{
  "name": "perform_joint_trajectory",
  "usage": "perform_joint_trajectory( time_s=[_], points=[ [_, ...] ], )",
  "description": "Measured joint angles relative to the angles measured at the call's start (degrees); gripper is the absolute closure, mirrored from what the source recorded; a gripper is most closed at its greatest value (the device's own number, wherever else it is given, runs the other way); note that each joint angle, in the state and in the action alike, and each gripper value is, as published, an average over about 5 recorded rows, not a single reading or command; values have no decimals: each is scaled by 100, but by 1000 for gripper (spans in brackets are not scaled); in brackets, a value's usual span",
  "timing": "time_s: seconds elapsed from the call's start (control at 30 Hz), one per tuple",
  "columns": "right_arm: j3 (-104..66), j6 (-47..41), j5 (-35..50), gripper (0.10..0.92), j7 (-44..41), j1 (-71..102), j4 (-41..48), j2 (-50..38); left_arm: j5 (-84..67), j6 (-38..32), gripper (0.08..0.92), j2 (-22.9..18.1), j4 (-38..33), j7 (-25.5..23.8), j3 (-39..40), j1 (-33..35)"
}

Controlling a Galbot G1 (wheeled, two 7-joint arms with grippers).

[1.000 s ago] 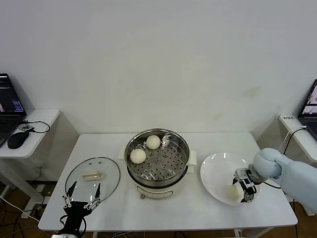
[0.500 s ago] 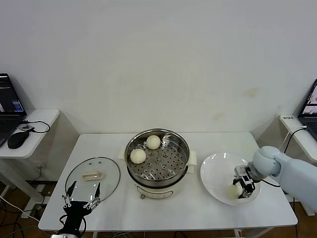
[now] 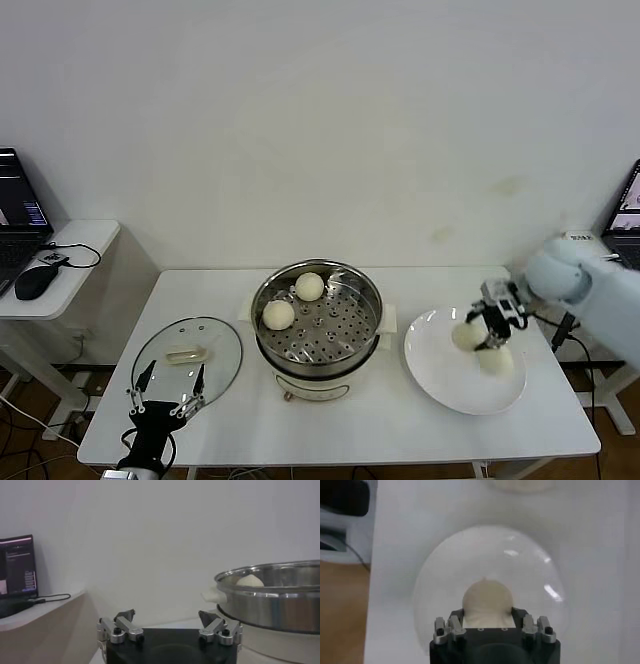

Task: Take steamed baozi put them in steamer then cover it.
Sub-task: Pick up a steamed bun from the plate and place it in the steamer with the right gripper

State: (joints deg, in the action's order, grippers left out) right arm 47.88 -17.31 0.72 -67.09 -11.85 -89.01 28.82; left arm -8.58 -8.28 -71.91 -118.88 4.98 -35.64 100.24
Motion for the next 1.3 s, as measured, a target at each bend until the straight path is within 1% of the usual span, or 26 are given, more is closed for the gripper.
perform_joint_trajectory(
  time_s=[0.27,0.6,0.8,1.03,1.3],
  points=[
    [699,-71,528,406,163,-1198,-38,664,12,3,177,-72,-70,2,-2,7],
    [1262,173,835,406,438,-1663,97,1810,10,-16,177,-159,-81,2,-43,-1],
    [1535,580,745,406,573,-1586,301,2470,-24,-21,177,-135,-89,2,-128,17],
    [1833,1188,378,399,629,-1408,546,3123,-49,-30,177,-150,-87,3,-168,17],
    [2071,1788,68,397,628,-1274,624,3539,-79,-63,177,-164,-28,7,-178,-12]
  ],
)
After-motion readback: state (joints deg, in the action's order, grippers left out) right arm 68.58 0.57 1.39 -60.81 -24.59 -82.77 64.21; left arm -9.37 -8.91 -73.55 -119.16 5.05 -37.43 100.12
